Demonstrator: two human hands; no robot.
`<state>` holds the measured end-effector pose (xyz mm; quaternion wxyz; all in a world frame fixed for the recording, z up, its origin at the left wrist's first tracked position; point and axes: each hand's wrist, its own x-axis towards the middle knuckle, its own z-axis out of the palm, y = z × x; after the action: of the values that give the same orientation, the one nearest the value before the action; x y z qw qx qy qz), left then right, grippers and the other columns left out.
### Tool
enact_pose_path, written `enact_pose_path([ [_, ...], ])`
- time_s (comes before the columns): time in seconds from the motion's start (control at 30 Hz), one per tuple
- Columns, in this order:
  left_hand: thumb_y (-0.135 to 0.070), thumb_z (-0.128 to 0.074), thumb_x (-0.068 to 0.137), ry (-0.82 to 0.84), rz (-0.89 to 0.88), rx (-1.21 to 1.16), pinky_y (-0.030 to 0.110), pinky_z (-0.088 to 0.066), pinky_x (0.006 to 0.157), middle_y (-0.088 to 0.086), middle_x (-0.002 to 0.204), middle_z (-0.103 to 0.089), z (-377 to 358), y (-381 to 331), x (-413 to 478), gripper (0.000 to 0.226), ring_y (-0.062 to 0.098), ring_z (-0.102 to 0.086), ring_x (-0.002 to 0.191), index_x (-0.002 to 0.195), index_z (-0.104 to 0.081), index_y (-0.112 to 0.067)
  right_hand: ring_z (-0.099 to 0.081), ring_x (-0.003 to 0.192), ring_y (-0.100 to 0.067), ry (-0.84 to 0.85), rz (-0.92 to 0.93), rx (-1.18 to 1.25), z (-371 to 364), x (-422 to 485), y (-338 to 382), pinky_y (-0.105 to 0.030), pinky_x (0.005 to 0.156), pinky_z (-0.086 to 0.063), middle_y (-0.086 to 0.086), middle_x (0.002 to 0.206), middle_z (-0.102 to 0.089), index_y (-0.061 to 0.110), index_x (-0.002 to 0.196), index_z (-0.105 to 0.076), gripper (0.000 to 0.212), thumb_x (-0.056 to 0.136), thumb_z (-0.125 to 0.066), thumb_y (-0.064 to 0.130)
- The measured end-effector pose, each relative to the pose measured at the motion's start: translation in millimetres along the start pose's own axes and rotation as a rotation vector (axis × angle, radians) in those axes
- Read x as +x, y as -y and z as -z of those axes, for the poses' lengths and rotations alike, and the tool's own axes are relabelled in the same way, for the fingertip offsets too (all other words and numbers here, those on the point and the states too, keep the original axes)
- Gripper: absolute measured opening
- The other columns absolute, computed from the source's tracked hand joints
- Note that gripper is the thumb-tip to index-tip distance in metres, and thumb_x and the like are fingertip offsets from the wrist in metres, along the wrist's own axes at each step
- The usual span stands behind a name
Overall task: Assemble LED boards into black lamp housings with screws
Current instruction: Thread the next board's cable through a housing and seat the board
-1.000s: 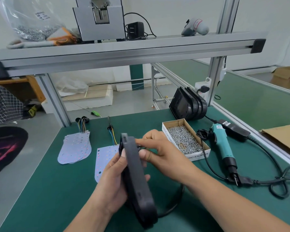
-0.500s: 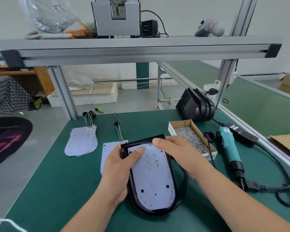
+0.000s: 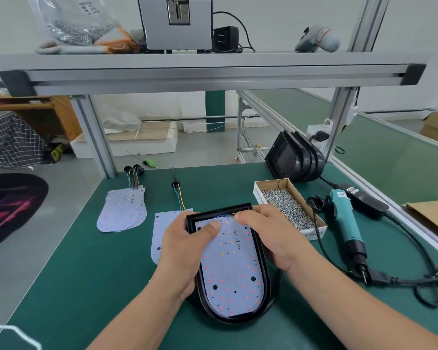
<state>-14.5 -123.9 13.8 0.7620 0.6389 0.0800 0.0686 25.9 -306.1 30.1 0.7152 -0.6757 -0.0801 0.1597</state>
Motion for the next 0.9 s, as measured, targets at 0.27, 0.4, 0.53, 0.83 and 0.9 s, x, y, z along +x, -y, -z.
enact_pose_path([
  [0.27, -0.035, -0.084, 0.088, 0.031, 0.037, 0.222, 0.037, -0.059, 0.084, -0.015, 0.097, -0.077, 4, 17, 12, 0.024, 0.017, -0.074, 0.099, 0.107, -0.069, -0.034, -0.069, 0.095, -0.019, -0.095, 0.026, -0.369, 12, 7, 6, -0.052, 0.102, -0.052, -0.011, 0.103, -0.076, 0.021, 0.1, -0.078, 0.023, 0.082, -0.066, 0.027],
  [0.4, -0.04, -0.077, 0.083, 0.087, 0.033, 0.384, 0.028, -0.053, 0.083, -0.016, 0.102, -0.073, 6, 19, 9, 0.034, -0.001, -0.069, 0.095, 0.114, -0.063, -0.039, -0.068, 0.102, -0.018, -0.084, -0.018, -0.6, 24, 9, 1, -0.047, 0.1, -0.05, 0.003, 0.102, -0.075, 0.027, 0.106, -0.074, 0.015, 0.093, -0.067, 0.022],
  [0.53, -0.036, -0.07, 0.096, 0.091, -0.093, 0.726, 0.017, -0.039, 0.072, -0.019, 0.108, -0.061, 3, 15, 7, 0.03, -0.003, -0.059, 0.092, 0.122, -0.053, -0.037, -0.062, 0.105, -0.017, -0.049, 0.028, -0.908, 20, 4, 7, -0.038, 0.093, -0.048, 0.007, 0.111, -0.071, 0.029, 0.122, -0.064, 0.021, 0.102, -0.058, 0.032],
  [0.83, -0.034, -0.07, 0.097, 0.137, -0.112, 0.684, 0.017, -0.038, 0.095, -0.02, 0.143, -0.053, 8, 12, 8, 0.053, -0.015, -0.053, 0.112, 0.147, -0.053, -0.032, -0.064, 0.076, -0.004, -0.401, 0.26, -1.234, 76, -32, 58, -0.032, 0.07, -0.052, 0.016, 0.078, -0.068, 0.032, 0.091, -0.065, 0.022, 0.099, -0.054, 0.048],
  [0.9, -0.034, -0.071, 0.096, 0.148, -0.112, 0.651, 0.01, -0.037, 0.089, -0.022, 0.143, -0.053, 7, 11, 8, 0.054, -0.027, -0.052, 0.104, 0.147, -0.053, -0.034, -0.065, 0.082, -0.008, -0.462, 0.165, -1.324, 105, -36, 57, -0.034, 0.073, -0.052, 0.014, 0.092, -0.068, 0.033, 0.097, -0.062, 0.019, 0.1, -0.053, 0.05],
])
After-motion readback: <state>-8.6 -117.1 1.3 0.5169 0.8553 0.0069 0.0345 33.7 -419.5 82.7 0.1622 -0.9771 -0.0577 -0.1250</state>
